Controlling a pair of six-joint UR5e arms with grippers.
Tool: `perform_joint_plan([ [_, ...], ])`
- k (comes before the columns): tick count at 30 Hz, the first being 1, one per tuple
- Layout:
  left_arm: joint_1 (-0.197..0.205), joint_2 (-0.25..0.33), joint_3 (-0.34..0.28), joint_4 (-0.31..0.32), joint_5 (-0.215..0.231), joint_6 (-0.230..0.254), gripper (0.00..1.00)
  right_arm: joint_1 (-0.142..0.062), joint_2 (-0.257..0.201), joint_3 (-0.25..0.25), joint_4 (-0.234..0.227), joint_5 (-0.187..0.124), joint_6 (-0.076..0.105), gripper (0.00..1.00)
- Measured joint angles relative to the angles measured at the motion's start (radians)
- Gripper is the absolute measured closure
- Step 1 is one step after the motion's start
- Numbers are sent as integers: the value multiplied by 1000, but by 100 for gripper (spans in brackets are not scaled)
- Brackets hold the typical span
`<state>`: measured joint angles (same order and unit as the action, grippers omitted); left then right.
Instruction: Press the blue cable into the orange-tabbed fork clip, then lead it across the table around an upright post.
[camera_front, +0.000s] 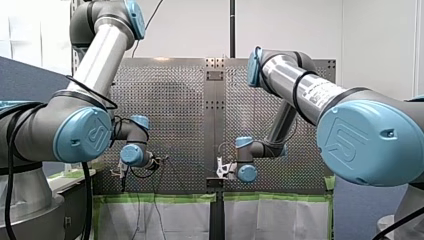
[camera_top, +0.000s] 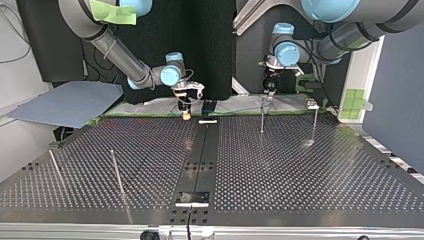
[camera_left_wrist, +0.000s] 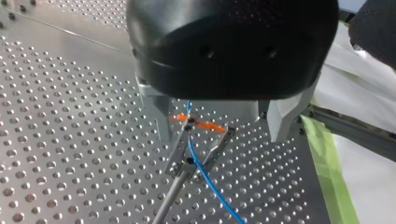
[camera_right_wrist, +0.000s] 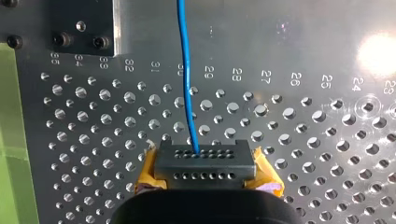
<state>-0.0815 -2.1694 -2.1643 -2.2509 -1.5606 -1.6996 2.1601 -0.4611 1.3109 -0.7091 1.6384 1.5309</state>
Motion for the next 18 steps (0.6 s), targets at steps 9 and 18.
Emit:
perform_joint_plan([
  [9,-14,0,0,7,1,9,0,0,0,0,0,-1,3,100],
  [18,-27,0,0,3,-6,12,0,-1,0,0,0,-7,6,100],
])
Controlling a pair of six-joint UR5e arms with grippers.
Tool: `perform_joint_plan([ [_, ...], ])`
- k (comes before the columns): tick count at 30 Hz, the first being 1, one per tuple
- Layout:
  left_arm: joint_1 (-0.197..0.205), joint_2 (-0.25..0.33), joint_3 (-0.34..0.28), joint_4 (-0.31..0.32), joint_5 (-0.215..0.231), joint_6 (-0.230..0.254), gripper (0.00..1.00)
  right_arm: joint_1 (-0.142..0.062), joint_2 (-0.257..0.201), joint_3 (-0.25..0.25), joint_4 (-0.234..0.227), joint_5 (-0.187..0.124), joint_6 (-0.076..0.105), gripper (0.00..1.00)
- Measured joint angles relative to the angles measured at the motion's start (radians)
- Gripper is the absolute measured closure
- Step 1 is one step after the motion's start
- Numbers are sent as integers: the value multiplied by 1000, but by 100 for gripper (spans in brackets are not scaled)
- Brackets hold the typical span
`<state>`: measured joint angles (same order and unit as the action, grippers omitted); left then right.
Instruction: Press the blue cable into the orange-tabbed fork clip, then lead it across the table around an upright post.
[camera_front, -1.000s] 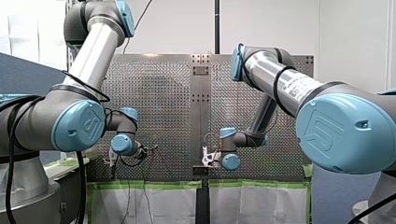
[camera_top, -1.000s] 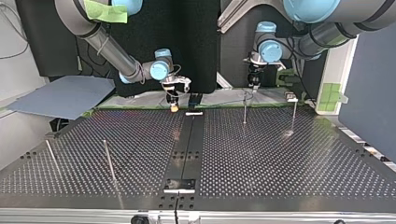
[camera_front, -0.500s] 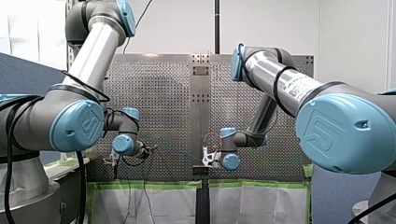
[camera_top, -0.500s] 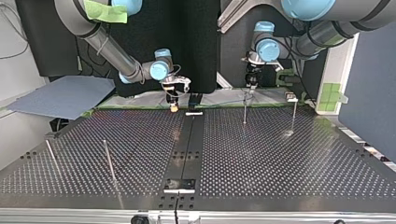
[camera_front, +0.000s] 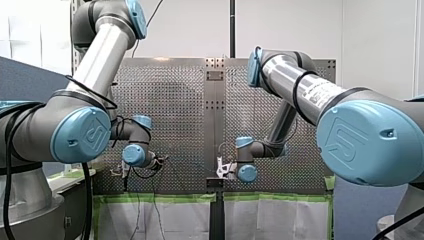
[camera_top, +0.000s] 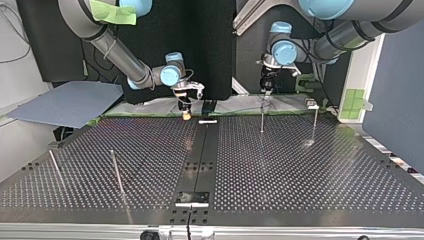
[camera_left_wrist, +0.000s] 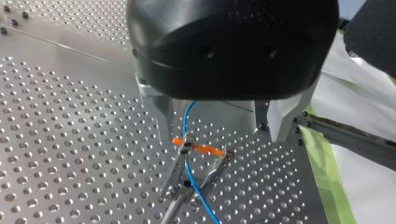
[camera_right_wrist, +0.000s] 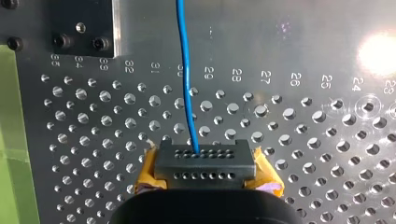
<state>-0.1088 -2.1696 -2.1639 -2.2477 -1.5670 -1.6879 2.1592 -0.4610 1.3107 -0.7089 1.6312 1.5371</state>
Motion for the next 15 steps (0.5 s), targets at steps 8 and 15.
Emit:
perform_joint_plan([
  [8,-8,0,0,-1,-11,1,0,2,0,0,3,-3,0,100],
  [15,-10,0,-1,-3,-13,0,0,3,0,0,3,-3,0,100],
])
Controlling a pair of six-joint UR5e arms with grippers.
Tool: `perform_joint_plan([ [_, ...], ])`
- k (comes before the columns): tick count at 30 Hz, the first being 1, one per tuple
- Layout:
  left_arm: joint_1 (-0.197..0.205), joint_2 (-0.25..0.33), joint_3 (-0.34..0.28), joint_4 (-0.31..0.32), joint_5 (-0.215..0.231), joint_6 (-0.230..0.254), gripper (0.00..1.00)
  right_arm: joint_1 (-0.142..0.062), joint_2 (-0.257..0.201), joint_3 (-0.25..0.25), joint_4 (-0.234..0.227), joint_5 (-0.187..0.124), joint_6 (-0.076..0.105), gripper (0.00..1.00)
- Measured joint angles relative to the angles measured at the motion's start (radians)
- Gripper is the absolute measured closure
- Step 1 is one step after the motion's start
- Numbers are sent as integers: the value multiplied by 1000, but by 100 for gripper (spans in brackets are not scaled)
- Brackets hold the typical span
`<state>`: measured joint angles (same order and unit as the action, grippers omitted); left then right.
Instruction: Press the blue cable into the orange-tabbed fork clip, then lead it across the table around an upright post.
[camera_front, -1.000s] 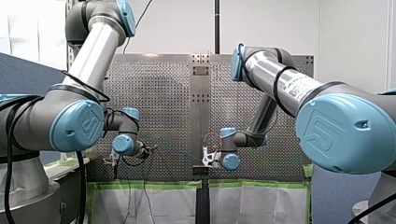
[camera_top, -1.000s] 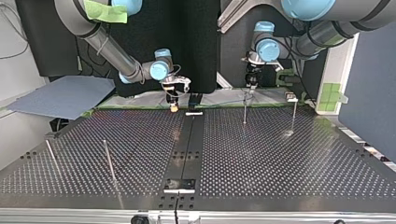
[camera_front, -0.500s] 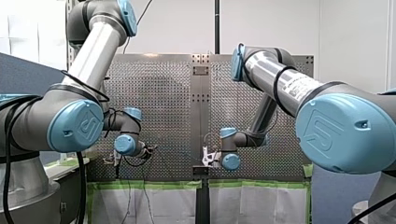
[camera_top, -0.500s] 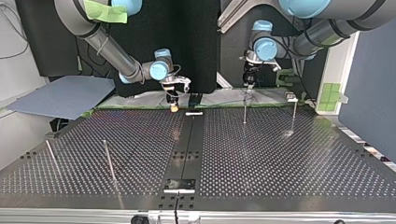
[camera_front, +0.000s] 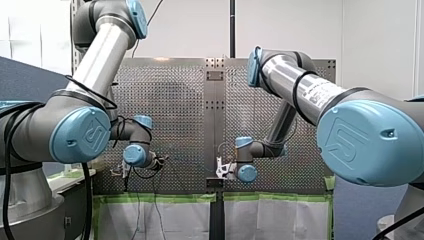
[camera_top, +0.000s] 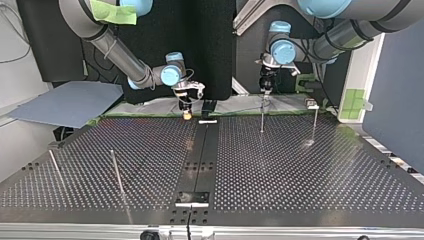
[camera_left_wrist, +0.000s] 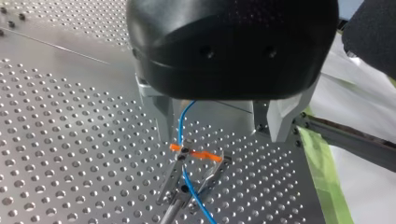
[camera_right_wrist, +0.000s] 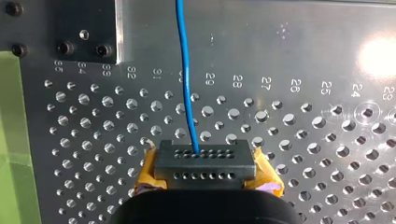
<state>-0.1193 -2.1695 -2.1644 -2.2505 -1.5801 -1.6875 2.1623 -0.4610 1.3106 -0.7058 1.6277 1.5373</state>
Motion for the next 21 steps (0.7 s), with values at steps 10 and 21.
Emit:
perform_joint_plan([
  [10,-11,1,0,-20,2,20,0,-2,1,0,3,-3,0,100],
  [21,-43,1,8,-46,0,75,0,-3,1,0,1,-2,0,100],
])
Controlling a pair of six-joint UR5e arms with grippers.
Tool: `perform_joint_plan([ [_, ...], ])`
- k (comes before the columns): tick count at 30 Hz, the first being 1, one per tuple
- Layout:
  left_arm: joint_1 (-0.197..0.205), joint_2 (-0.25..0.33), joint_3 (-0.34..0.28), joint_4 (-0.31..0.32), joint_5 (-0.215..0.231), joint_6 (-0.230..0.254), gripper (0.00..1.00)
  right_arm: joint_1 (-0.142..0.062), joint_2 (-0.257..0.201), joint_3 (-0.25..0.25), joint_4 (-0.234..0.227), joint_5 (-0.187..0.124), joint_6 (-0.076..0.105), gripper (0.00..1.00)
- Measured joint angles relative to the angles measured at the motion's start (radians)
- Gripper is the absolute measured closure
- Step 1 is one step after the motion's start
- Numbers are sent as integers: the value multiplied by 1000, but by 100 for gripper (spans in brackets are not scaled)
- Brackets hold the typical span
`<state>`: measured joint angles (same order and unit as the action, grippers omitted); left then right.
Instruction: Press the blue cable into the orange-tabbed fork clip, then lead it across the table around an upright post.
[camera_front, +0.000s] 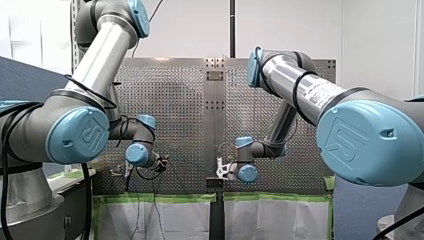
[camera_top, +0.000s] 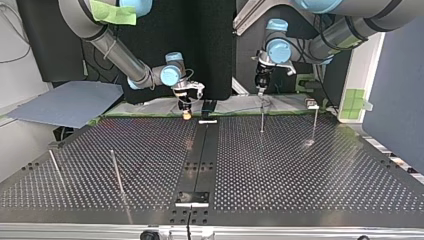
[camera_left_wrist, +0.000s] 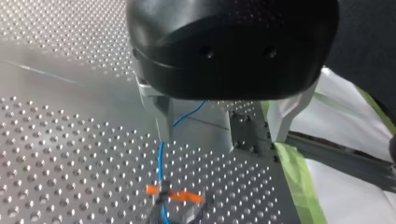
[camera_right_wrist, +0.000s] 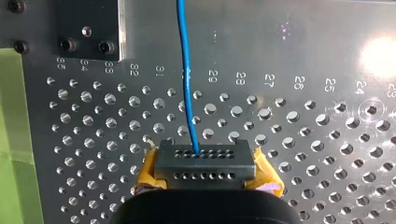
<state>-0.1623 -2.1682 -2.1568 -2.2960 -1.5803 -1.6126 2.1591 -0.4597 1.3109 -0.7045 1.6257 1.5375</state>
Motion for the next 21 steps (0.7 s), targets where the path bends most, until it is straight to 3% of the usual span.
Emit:
perform_joint_plan([
  [11,-46,4,4,-3,-51,46,0,0,1,0,0,0,0,100],
  [21,-102,4,48,-8,-116,41,0,2,2,0,0,-1,0,100],
])
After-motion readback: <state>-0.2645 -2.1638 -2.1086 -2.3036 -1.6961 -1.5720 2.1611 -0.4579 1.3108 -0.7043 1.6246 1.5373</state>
